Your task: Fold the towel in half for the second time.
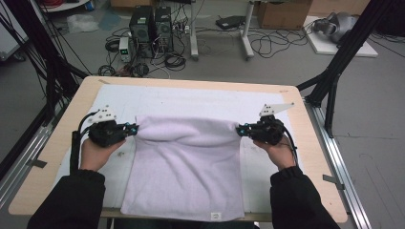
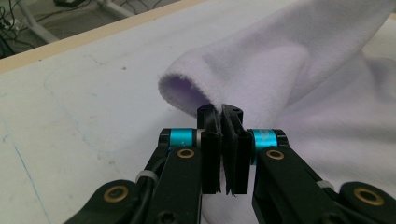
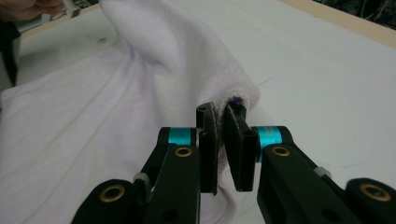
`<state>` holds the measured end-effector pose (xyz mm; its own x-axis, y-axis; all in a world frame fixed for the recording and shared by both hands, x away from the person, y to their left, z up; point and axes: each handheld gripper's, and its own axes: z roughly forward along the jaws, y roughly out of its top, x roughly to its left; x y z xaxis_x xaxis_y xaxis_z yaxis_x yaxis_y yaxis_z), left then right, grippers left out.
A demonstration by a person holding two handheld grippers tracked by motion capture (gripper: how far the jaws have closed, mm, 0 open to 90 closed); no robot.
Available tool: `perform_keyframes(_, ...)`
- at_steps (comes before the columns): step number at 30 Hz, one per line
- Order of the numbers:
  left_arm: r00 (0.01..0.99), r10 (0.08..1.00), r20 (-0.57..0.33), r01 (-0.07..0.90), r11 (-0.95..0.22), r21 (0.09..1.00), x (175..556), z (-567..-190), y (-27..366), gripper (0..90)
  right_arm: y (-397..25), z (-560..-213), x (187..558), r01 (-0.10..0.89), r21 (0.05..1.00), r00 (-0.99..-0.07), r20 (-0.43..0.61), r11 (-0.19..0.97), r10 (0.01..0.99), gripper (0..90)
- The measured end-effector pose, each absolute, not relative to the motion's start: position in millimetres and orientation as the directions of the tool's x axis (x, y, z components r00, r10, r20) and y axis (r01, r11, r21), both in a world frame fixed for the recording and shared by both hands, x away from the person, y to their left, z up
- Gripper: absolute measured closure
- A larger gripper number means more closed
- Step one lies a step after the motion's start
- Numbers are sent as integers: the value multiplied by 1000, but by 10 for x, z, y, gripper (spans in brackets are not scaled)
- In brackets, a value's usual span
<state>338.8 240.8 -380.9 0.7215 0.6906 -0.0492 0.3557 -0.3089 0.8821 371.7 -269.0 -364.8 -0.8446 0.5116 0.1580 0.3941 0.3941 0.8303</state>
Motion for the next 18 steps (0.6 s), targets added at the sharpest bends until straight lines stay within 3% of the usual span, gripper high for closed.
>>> perform_keyframes(8,755,647,-108,405,-331,852,2859,-4199,2564,844,-2791,-4007,3214,416,797,-863,194,438,467,856)
perform_keyframes(10,757,641,-125,431,-346,833,2836,-4242,2585,746,-2836,-4093,3196,448,784,-849,224,429,478,801)
perform_keyframes(14,734,664,-144,469,-342,814,2879,-4220,2627,477,-2895,-4084,3221,466,797,-827,238,384,510,549)
perform_keyframes(18,722,674,-153,478,-327,815,3009,-4153,2610,407,-2810,-4019,3321,458,806,-827,232,374,512,419)
